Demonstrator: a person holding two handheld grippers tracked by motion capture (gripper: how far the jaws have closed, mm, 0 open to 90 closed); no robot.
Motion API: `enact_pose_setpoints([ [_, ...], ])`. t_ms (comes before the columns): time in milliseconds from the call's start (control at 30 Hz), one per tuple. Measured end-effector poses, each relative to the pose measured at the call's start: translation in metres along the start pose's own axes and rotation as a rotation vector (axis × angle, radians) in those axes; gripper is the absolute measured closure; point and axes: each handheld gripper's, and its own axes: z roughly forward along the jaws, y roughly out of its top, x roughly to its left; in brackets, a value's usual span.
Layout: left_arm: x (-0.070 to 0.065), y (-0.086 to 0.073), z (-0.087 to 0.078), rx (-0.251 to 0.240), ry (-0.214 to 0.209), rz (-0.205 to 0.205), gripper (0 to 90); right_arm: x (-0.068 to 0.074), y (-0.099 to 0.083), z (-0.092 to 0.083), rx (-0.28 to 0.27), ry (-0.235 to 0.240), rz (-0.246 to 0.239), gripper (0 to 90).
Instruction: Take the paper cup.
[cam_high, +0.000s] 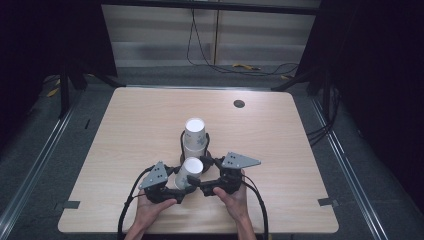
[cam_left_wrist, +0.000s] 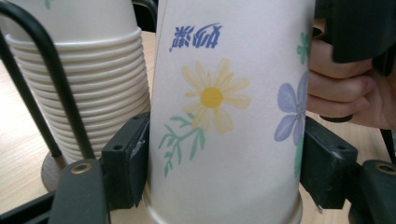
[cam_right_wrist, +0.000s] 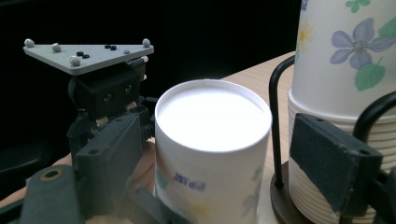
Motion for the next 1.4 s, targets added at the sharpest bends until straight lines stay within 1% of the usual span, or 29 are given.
enact_pose_setpoints([
  [200,0.003,0.003,-0.004,0.008,-0.005,0.002,27.9,-0.001,0.001,-0.004,0.001,-0.009,-0.003,16.5],
  [267,0.005,0.003,-0.005,0.013,0.000,0.009,27.9,-0.002,0.001,-0.006,0.004,-0.014,-0.007,16.9],
  [367,0.006,0.004,-0.007,0.027,0.003,0.009,28.0,-0.002,0.002,-0.009,0.010,-0.019,-0.008,16.9],
  [400,0.008,0.004,-0.008,0.037,-0.004,0.009,28.0,-0.003,0.003,-0.011,0.012,-0.027,-0.009,16.9],
  [433,0.008,0.004,-0.008,0.037,-0.004,0.009,28.1,-0.003,0.003,-0.011,0.012,-0.027,-0.009,16.9],
  [467,0.009,0.005,-0.008,0.051,-0.003,0.014,28.1,-0.004,0.003,-0.014,0.008,-0.031,-0.010,16.6],
  [500,0.009,0.005,-0.008,0.051,-0.003,0.014,28.1,-0.004,0.003,-0.014,0.008,-0.031,-0.010,16.6],
  [533,0.010,0.007,-0.008,0.071,0.007,0.029,28.1,-0.004,0.003,-0.017,0.010,-0.037,-0.011,16.7],
  [567,0.010,0.007,-0.008,0.071,0.007,0.029,28.1,-0.004,0.003,-0.017,0.010,-0.037,-0.011,16.7],
  [600,0.012,0.009,-0.009,0.078,-0.003,0.031,28.1,-0.004,0.003,-0.019,0.018,-0.042,-0.013,16.6],
  [700,0.012,0.010,-0.011,0.080,-0.004,0.029,28.3,-0.004,0.004,-0.021,0.027,-0.046,-0.018,16.4],
  [767,0.013,0.011,-0.011,0.089,-0.003,0.033,28.4,-0.005,0.003,-0.023,0.032,-0.048,-0.020,16.4],
  [800,0.013,0.010,-0.012,0.103,0.001,0.032,28.4,-0.005,0.003,-0.024,0.039,-0.053,-0.025,16.8],
  [900,0.015,0.011,-0.013,0.113,-0.005,0.035,28.4,-0.006,0.003,-0.025,0.042,-0.057,-0.032,17.7],
  [967,0.016,0.011,-0.013,0.117,-0.005,0.041,28.4,-0.007,0.003,-0.026,0.052,-0.064,-0.038,17.7],
  [1000,0.016,0.010,-0.013,0.122,-0.006,0.036,28.5,-0.007,0.003,-0.026,0.069,-0.058,-0.036,17.5],
  [1033,0.016,0.010,-0.013,0.122,-0.006,0.036,28.6,-0.007,0.003,-0.026,0.069,-0.058,-0.036,17.5],
  [1067,0.015,0.010,-0.013,0.136,-0.007,0.038,28.6,-0.007,0.003,-0.026,0.089,-0.056,-0.046,17.2],
  [1233,0.016,0.010,-0.013,0.148,-0.009,0.041,28.8,-0.008,0.003,-0.027,0.113,-0.052,-0.057,16.7],
  [1267,0.016,0.010,-0.013,0.154,-0.015,0.044,28.8,-0.008,0.003,-0.027,0.125,-0.051,-0.056,16.7],
  [1333,0.017,0.009,-0.014,0.172,-0.013,0.051,28.9,-0.009,0.003,-0.028,0.150,-0.053,-0.062,16.8],
  [1367,0.017,0.009,-0.014,0.172,-0.013,0.051,28.8,-0.009,0.003,-0.028,0.150,-0.053,-0.062,16.8],
  [1400,0.018,0.009,-0.015,0.177,-0.013,0.047,28.9,-0.010,0.002,-0.028,0.163,-0.049,-0.072,15.7],
])
